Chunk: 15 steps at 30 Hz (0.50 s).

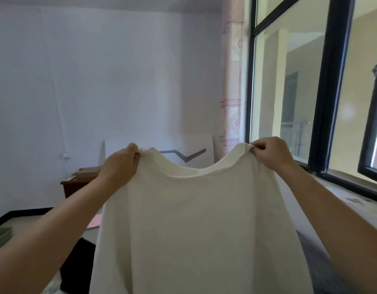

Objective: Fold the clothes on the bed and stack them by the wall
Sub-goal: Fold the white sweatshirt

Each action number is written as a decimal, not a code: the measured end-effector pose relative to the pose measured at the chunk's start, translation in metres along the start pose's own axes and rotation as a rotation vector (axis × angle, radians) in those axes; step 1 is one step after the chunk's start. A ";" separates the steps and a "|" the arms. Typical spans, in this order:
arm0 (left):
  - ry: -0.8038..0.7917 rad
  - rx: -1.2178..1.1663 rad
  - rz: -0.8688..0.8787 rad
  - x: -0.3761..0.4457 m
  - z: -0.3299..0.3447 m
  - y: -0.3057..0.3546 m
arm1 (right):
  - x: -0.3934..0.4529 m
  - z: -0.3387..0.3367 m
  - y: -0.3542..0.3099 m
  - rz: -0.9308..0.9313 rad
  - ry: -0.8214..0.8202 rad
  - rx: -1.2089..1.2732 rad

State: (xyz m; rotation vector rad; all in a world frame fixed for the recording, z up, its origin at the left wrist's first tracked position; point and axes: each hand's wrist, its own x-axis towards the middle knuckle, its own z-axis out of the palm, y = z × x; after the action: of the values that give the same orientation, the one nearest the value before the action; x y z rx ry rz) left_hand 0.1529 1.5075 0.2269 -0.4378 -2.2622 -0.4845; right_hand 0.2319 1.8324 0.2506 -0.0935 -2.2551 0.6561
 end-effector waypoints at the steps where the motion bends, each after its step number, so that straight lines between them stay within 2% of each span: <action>1: -0.011 0.063 0.052 -0.009 -0.002 0.000 | -0.010 -0.001 -0.003 -0.017 -0.006 -0.016; 5: -0.076 0.225 0.172 -0.043 -0.011 0.005 | -0.045 0.006 -0.020 -0.084 0.009 -0.084; 10: -0.089 0.329 0.158 -0.077 -0.027 -0.001 | -0.076 0.008 -0.027 -0.187 0.105 -0.092; 15: -0.060 0.364 0.123 -0.084 -0.044 0.004 | -0.081 0.023 -0.042 -0.178 0.211 -0.049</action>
State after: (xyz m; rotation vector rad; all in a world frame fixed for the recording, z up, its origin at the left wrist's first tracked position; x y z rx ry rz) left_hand 0.2364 1.4771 0.1926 -0.4035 -2.2998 0.0064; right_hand 0.2780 1.7647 0.2045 0.0133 -2.0480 0.4732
